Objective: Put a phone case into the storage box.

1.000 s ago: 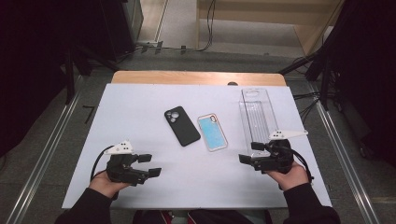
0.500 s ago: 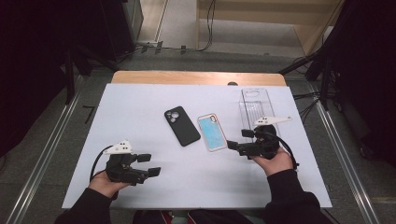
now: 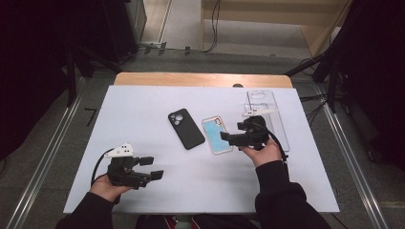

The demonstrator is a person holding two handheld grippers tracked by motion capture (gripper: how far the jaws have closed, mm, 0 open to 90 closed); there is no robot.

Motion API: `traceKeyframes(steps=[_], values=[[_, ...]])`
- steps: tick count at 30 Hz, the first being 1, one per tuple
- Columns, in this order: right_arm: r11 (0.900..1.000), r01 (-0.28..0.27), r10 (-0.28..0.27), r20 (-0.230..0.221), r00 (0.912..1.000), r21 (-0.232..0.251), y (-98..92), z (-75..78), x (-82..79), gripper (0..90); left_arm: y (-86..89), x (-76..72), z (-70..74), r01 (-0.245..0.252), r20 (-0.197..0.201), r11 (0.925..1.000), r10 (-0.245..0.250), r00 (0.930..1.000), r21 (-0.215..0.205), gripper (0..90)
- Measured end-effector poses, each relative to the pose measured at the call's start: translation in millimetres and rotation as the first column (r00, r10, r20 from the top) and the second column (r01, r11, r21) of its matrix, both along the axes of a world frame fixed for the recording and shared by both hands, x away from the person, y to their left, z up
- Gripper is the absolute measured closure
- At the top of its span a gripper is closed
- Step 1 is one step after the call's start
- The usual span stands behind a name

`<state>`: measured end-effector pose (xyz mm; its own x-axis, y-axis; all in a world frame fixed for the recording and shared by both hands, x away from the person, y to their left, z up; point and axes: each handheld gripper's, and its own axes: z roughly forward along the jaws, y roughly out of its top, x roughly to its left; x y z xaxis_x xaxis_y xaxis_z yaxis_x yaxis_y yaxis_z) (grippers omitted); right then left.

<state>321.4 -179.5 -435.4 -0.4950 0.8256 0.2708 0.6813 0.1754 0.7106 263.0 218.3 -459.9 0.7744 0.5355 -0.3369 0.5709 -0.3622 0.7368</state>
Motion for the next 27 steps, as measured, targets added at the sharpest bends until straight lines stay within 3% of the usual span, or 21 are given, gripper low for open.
traceKeyframes(steps=[4, 9, 12, 19, 23, 27], values=[[1.000, 0.027, -0.027, -0.003, 0.9996, 0.008, 7.0, -5.2, 7.7, 15.0, -0.4, 0.0, -0.1, 0.000, 0.001, 1.0000, 0.000, 1.0000, 0.000, 26.1], [0.999, 0.035, -0.036, -0.013, 0.9993, -0.018, 18.0, -13.8, 14.4, 15.0, -0.4, 0.1, -0.1, -0.005, -0.002, 1.0000, 0.005, 1.0000, 0.001, 26.0], [0.999, 0.044, -0.044, -0.005, 0.9990, 0.000, 22.1, -17.4, 17.4, 15.0, -0.2, 0.3, 0.0, -0.006, 0.000, 1.0000, 0.006, 1.0000, -0.003, 26.1], [0.999, 0.039, -0.039, 0.018, 0.9991, -0.016, 31.3, -25.7, 22.5, 14.9, -0.6, 0.6, 0.2, -0.004, -0.001, 1.0000, 0.004, 1.0000, -0.006, 26.1], [0.997, 0.071, -0.071, 0.038, 0.9967, -0.011, 34.4, -27.8, 24.0, 0.0, -0.9, 0.5, 0.2, -0.002, -0.001, 1.0000, 0.002, 1.0000, -0.006, 26.1], [0.995, 0.097, -0.097, 0.029, 0.9949, -0.010, 35.8, -31.1, 26.4, 0.0, -0.9, 0.6, 0.3, 0.001, -0.001, 1.0000, -0.001, 1.0000, -0.003, 26.1]])
